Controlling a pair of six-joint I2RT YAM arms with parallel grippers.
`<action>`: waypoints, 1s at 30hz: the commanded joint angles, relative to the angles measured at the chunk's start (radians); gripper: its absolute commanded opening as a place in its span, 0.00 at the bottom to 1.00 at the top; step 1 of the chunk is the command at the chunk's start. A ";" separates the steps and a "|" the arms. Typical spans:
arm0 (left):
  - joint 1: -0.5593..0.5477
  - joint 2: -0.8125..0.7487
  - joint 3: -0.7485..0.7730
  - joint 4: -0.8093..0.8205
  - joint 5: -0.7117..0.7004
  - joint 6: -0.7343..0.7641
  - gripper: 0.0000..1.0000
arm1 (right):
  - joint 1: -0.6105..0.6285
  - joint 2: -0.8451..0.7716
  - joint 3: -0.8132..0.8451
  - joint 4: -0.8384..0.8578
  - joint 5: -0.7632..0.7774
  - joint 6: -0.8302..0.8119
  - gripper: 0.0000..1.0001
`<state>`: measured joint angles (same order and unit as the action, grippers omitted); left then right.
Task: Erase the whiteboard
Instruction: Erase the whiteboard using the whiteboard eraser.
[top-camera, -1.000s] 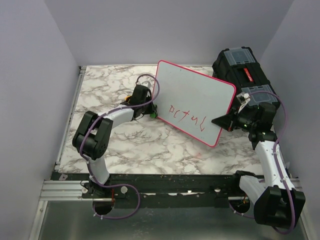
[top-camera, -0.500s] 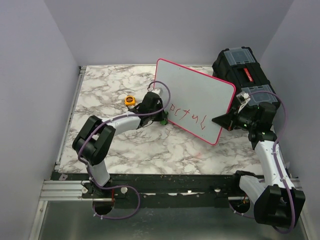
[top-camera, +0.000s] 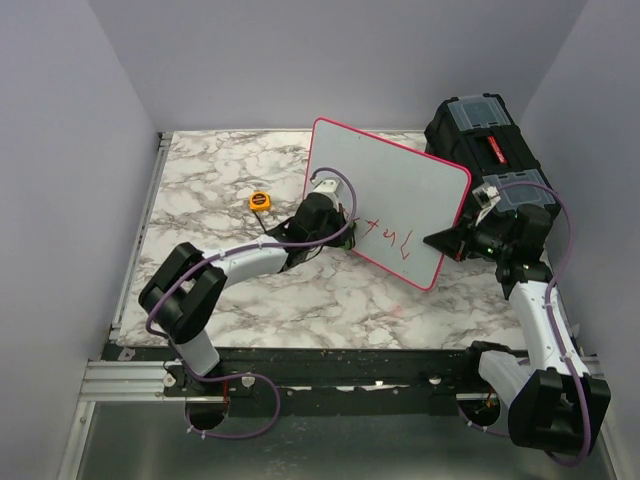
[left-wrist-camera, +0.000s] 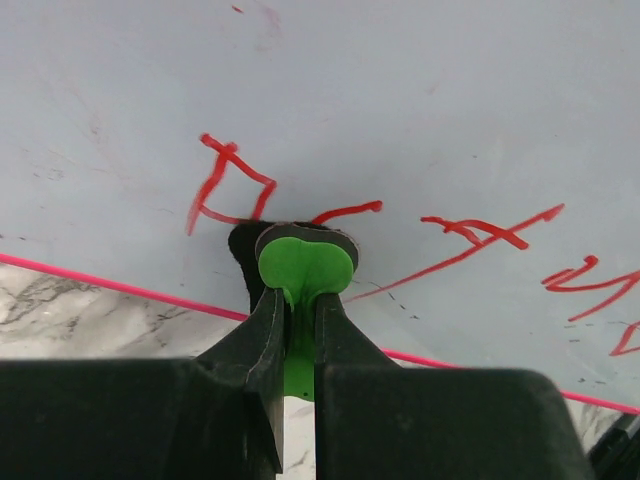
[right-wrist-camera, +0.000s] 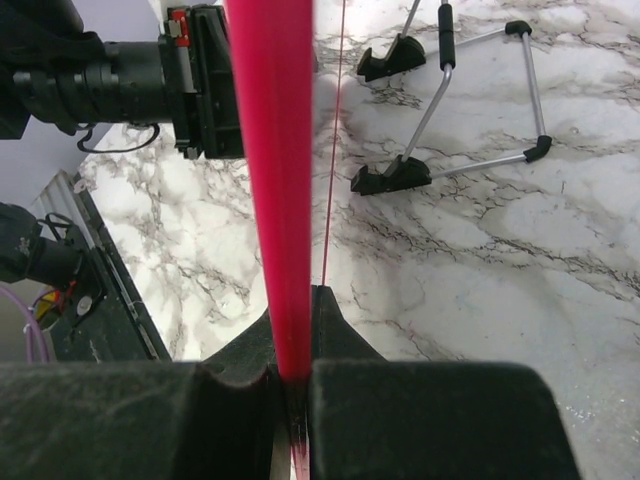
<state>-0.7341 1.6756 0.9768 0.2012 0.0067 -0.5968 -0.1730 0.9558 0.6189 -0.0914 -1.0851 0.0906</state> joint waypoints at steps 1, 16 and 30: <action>0.063 -0.017 0.002 0.042 -0.131 0.039 0.00 | 0.025 -0.014 0.008 0.081 -0.200 0.046 0.00; 0.152 -0.231 -0.209 0.219 -0.059 0.088 0.00 | 0.025 -0.040 0.003 0.082 0.039 0.043 0.00; 0.152 -0.737 -0.423 0.142 0.026 0.152 0.00 | 0.027 0.005 0.084 -0.046 -0.299 -0.186 0.01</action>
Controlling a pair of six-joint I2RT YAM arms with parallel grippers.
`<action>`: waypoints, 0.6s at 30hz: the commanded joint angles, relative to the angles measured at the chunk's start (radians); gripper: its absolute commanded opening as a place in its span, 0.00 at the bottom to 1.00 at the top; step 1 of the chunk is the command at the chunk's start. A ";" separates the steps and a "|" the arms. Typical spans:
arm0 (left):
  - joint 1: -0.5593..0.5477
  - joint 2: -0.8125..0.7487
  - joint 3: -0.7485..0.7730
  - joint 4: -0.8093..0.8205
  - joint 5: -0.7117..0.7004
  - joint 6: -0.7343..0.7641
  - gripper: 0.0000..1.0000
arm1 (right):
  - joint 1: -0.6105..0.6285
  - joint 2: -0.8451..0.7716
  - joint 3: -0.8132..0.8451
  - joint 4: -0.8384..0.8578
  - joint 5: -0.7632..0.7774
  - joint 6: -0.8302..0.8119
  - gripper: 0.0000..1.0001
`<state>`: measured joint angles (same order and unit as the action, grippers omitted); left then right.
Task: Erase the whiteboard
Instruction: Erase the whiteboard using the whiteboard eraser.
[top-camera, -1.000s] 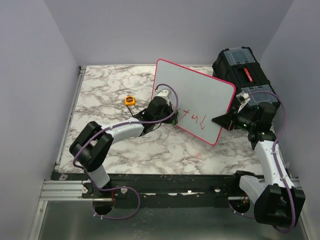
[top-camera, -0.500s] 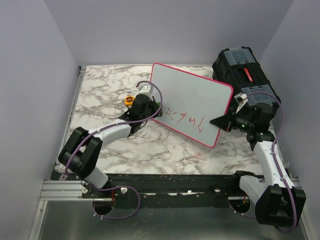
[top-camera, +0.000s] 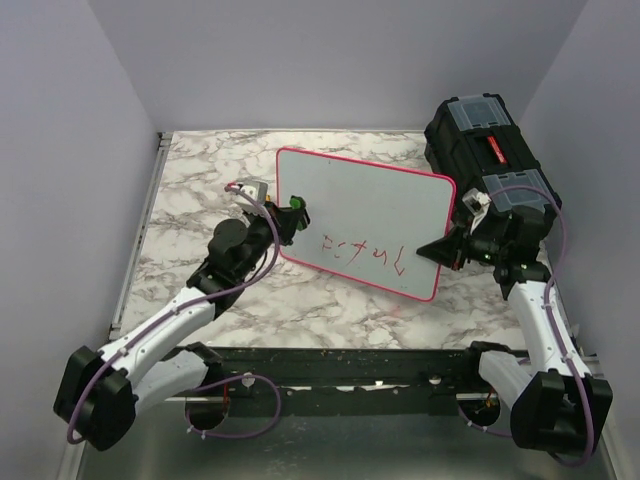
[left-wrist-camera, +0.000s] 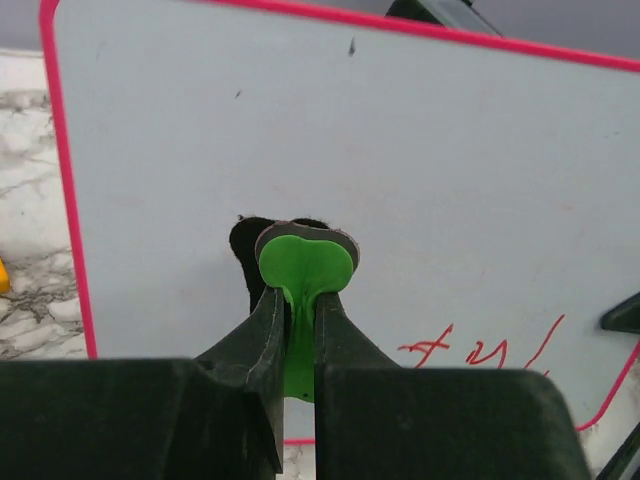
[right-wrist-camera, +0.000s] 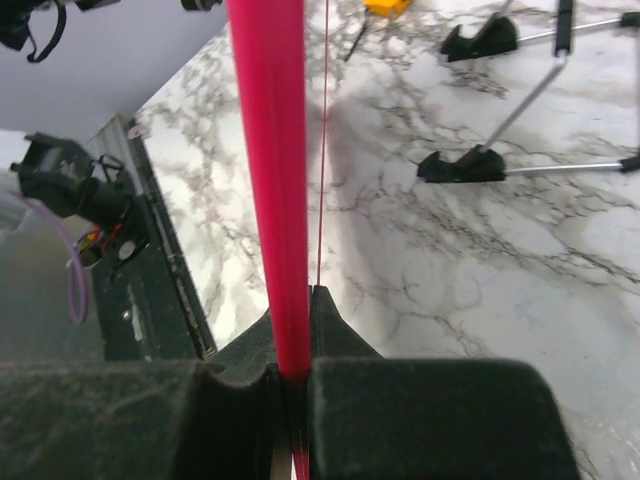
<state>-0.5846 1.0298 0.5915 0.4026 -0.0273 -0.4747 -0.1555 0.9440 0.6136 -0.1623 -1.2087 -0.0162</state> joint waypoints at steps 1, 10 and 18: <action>0.003 -0.112 -0.050 -0.076 0.066 0.028 0.00 | 0.011 0.027 0.116 -0.007 -0.107 -0.100 0.01; -0.001 -0.169 -0.130 -0.094 0.150 -0.010 0.00 | 0.017 0.051 0.134 0.013 0.085 -0.025 0.01; -0.033 0.071 -0.108 0.042 0.156 0.058 0.00 | 0.017 0.045 0.085 0.013 0.166 -0.006 0.01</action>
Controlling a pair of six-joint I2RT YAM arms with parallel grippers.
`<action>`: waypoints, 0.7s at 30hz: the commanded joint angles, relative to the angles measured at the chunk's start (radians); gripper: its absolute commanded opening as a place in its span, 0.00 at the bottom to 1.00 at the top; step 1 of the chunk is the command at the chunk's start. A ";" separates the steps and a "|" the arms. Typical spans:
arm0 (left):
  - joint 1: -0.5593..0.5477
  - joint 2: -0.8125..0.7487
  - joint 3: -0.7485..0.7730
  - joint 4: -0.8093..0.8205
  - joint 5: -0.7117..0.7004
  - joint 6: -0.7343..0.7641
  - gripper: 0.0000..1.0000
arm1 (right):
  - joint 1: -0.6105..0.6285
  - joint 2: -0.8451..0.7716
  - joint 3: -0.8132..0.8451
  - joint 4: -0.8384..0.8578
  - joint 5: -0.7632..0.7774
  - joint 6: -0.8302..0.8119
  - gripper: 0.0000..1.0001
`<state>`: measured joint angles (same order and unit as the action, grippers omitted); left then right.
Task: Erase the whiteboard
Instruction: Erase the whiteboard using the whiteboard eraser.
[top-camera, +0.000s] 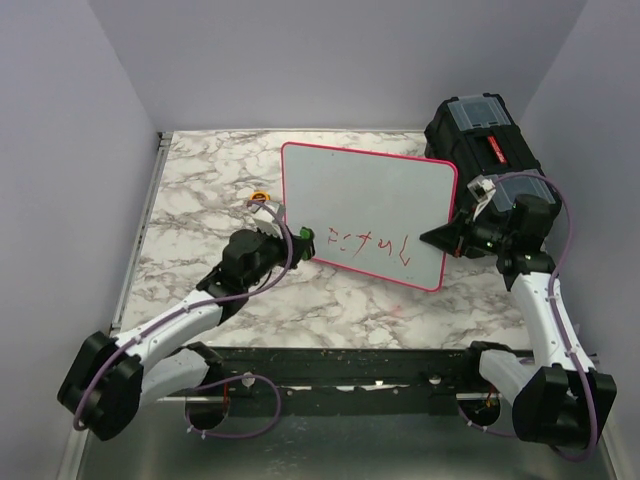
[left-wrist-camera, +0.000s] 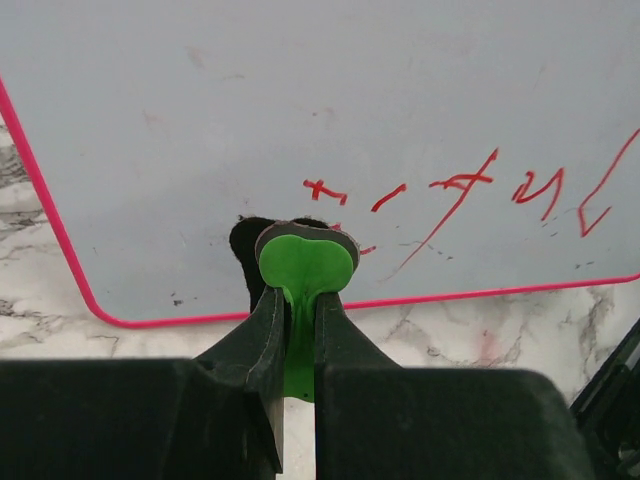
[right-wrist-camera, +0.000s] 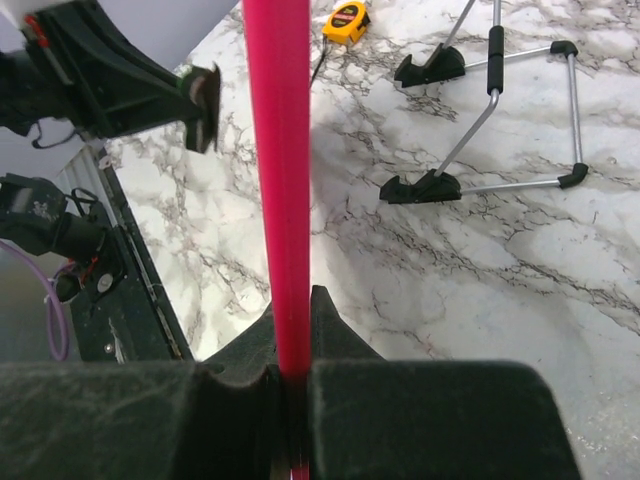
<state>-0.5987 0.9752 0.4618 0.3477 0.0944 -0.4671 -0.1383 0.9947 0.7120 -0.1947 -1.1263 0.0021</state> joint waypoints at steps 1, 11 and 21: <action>-0.026 0.156 0.025 0.122 0.020 0.061 0.00 | -0.001 -0.003 -0.014 0.049 0.096 -0.020 0.01; -0.206 0.475 0.089 0.381 -0.350 0.110 0.00 | 0.000 -0.004 -0.029 0.075 0.075 -0.005 0.01; -0.191 0.511 0.250 0.335 -0.471 0.186 0.00 | 0.000 -0.003 -0.031 0.082 0.066 0.026 0.01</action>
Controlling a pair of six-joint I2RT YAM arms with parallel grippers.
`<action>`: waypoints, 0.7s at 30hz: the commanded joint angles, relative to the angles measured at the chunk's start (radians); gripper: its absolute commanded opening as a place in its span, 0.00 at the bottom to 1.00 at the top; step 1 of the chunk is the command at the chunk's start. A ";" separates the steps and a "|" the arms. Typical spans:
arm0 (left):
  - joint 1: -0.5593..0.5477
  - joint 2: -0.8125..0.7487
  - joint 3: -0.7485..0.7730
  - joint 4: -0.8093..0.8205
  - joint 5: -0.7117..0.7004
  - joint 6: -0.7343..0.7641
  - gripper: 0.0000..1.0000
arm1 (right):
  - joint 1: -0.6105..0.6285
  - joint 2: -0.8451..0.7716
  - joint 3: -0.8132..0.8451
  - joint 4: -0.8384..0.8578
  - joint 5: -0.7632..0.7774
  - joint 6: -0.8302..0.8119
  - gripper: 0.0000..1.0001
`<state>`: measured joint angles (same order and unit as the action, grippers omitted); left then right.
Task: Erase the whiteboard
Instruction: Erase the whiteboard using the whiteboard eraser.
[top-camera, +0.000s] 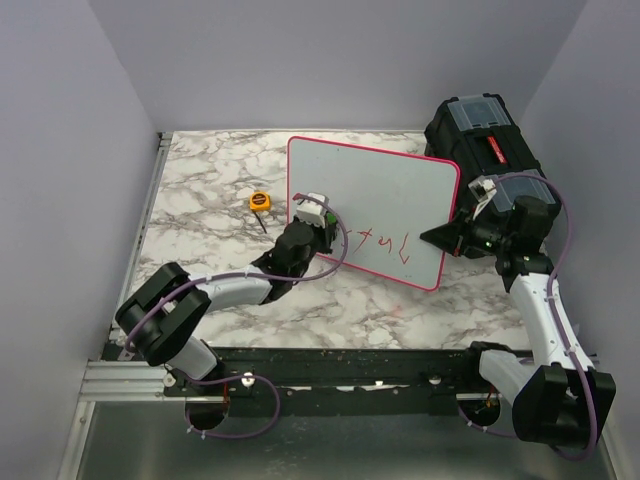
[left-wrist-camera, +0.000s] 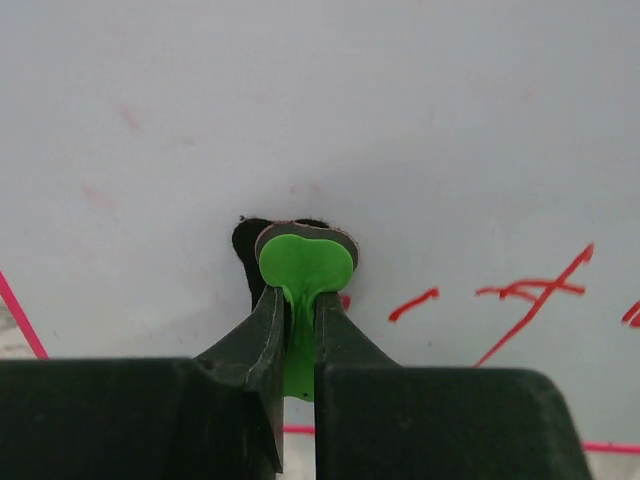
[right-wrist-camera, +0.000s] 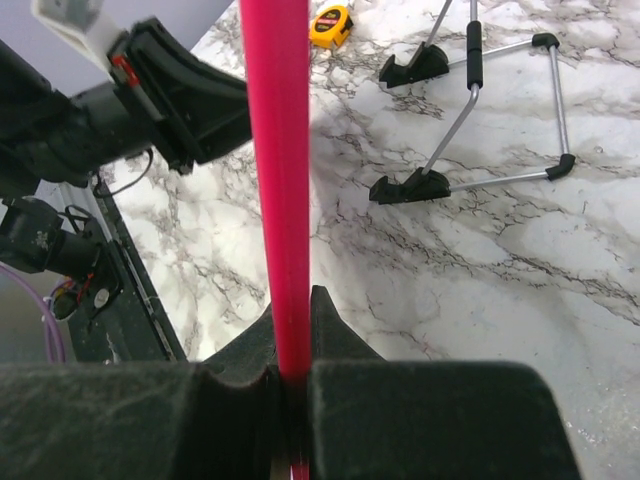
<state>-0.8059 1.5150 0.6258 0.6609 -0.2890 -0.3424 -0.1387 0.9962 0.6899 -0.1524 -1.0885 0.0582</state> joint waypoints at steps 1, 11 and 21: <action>0.026 -0.029 0.098 0.014 -0.076 0.064 0.00 | 0.000 -0.004 -0.008 0.038 0.027 -0.031 0.00; 0.040 0.051 0.032 0.063 0.082 -0.019 0.00 | -0.001 -0.004 -0.006 0.031 0.014 -0.037 0.00; -0.041 0.128 -0.058 0.151 0.084 -0.064 0.00 | 0.001 -0.001 -0.007 0.033 0.004 -0.034 0.00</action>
<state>-0.8238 1.5936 0.5827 0.8005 -0.2554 -0.3748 -0.1490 1.0023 0.6868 -0.1493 -1.0771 0.0788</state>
